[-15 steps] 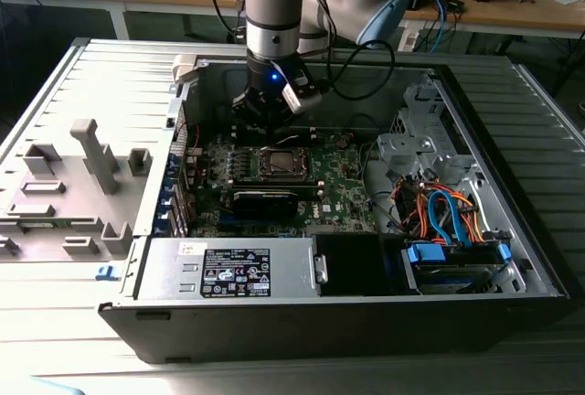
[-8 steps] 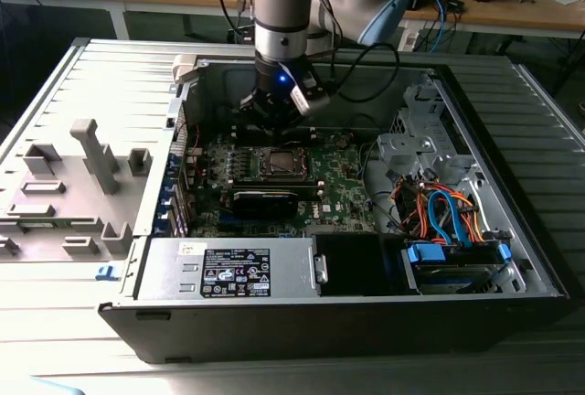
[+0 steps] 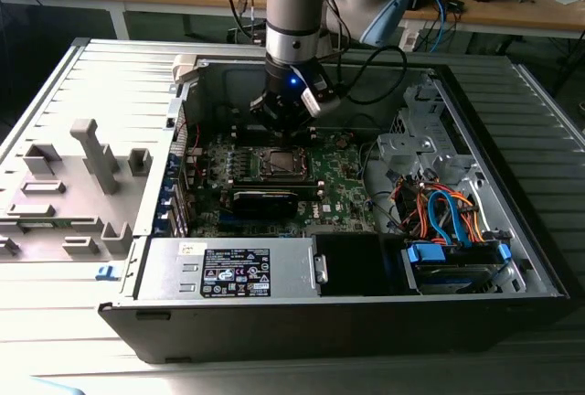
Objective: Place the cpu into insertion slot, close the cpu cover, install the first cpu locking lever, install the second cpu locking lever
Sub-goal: 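Install the first cpu locking lever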
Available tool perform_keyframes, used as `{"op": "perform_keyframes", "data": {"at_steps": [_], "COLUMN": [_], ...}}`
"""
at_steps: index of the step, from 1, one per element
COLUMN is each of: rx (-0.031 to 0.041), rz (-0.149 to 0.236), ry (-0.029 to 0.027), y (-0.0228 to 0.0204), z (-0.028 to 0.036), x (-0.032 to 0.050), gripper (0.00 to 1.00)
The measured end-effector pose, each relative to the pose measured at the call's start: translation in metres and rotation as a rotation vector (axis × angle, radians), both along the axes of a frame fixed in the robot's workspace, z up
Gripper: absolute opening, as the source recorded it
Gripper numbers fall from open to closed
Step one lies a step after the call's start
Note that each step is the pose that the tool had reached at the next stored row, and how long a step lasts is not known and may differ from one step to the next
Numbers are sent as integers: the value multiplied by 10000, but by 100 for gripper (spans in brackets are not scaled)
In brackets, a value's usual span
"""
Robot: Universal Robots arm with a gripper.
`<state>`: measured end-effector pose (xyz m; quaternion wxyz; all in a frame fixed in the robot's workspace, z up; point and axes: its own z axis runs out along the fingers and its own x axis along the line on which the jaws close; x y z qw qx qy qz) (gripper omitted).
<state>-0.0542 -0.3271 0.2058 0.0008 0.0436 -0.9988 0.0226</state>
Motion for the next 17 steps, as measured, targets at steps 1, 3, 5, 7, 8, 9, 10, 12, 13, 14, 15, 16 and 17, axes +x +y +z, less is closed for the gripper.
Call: {"op": "perform_keyframes", "data": {"at_steps": [1,3,5,7,8,9,10,12,13,14,15,16,17], "rx": [-1,-2,-2,1,0,1,2,11,12,11,8,7,6], "rz": [1,1,2,2,3,2,3,2,3,4,4,4,4], "ry": [0,1,1,0,0,0,-1,-1,0,1,3,3,3], "y": [0,-1,0,0,0,0,0,1,1,0,0,0,0], "z": [-2,-7,-10,-11,-13,-14,-15,-21,-24,-28,-30,-31,-31], "x": [12,41,57,84,100,111,125,153,162,166,167,167,167], "gripper": [11,11,11,11,11,11,11,11,11,11,11,11,11]}}
